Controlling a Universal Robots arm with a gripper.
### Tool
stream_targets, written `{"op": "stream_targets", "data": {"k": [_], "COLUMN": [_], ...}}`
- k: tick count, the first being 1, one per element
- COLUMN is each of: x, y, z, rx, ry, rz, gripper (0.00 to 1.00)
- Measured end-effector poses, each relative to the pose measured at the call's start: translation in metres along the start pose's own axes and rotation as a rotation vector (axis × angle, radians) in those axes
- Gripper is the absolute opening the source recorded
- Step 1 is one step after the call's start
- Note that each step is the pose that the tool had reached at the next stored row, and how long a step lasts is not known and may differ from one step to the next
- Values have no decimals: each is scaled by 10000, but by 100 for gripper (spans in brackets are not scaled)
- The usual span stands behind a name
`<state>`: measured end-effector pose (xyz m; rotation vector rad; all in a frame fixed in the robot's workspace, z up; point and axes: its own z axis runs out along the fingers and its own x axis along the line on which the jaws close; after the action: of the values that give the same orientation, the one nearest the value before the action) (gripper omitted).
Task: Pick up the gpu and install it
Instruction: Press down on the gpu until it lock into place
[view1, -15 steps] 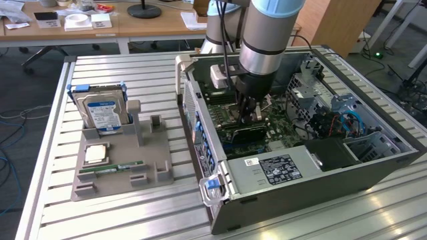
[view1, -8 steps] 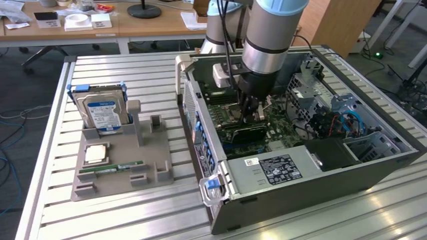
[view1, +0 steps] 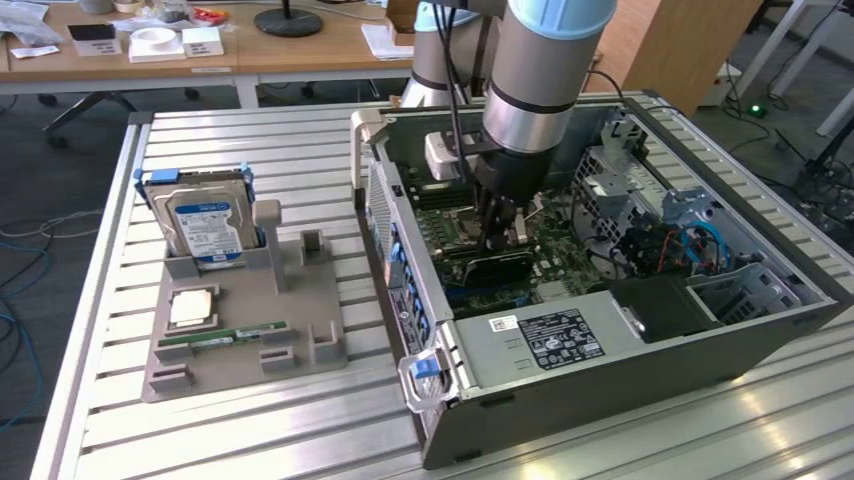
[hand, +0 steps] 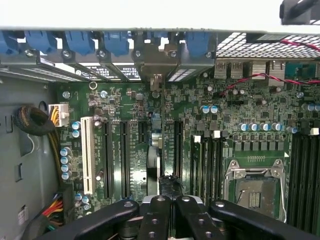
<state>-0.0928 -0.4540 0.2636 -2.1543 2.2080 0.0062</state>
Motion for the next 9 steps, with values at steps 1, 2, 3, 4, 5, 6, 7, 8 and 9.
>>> {"op": "stream_targets", "data": {"k": [1, 2, 3, 4, 5, 6, 7, 8, 9], "x": [0, 0, 1, 1, 1, 1, 1, 1, 1], "y": [0, 0, 0, 1, 1, 1, 1, 0, 1], "z": [5, 10, 14, 18, 18, 19, 20, 22, 24], "rx": [2, 2, 1, -1, -1, -1, 0, 1, 1], "ry": [-4, -5, 0, 3, 4, 3, 0, -2, -2], "rz": [0, 0, 0, 0, -1, -1, 0, -1, 0], "gripper": [11, 11, 11, 11, 11, 11, 11, 11, 11]}}
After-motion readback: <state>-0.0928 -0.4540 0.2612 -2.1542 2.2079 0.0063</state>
